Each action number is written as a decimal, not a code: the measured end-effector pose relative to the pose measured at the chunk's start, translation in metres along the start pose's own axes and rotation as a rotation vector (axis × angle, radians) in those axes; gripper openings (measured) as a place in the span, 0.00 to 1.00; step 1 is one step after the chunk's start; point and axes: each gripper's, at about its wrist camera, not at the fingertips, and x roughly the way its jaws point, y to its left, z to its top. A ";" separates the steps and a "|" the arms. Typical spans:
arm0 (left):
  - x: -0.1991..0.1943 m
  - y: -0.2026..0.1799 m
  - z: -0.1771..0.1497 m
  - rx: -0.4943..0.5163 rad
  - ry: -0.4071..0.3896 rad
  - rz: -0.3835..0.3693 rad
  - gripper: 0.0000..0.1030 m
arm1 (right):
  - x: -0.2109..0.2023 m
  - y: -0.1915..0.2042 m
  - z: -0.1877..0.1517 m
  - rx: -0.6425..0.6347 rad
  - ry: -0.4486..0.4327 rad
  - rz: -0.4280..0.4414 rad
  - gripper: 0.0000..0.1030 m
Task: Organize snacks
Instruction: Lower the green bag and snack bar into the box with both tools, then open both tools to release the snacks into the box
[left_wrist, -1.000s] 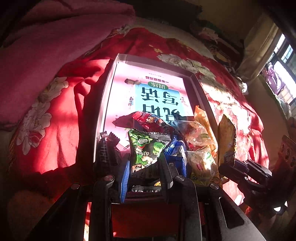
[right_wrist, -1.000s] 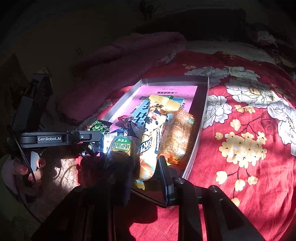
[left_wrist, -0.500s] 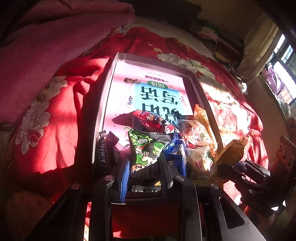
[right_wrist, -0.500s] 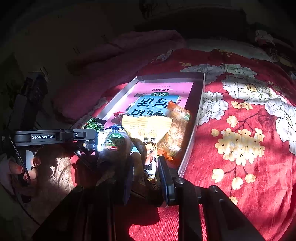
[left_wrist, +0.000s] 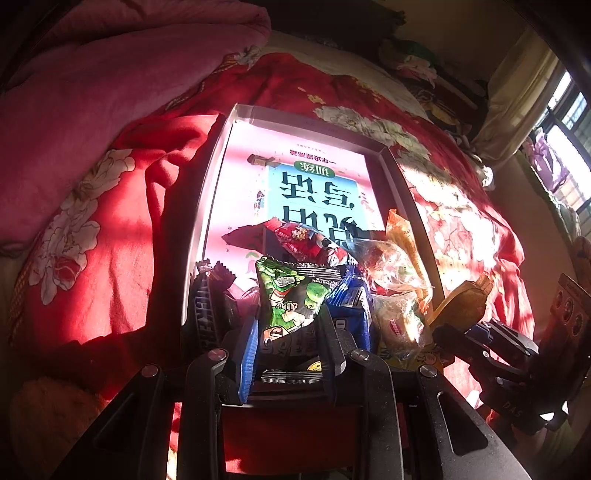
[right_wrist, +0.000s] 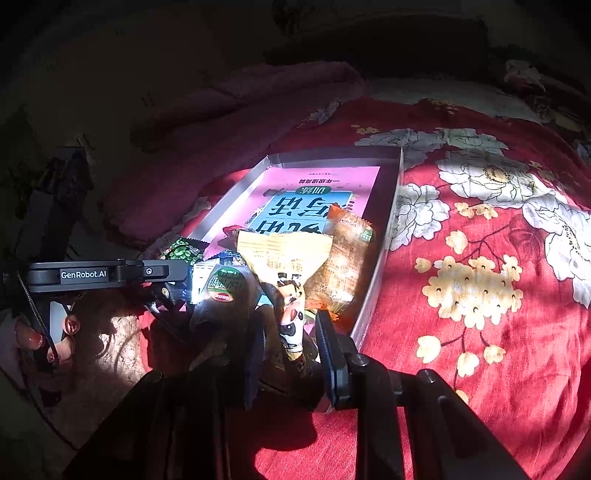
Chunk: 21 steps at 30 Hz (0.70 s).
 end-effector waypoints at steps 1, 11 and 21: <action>0.000 0.000 0.000 0.001 -0.001 0.001 0.29 | 0.000 0.000 0.000 0.003 -0.001 -0.001 0.28; -0.002 -0.002 0.002 0.005 -0.015 0.019 0.45 | -0.004 -0.002 0.001 0.008 -0.009 -0.015 0.36; -0.004 -0.002 0.003 0.006 -0.027 0.033 0.52 | -0.006 -0.003 0.001 0.006 -0.016 -0.028 0.39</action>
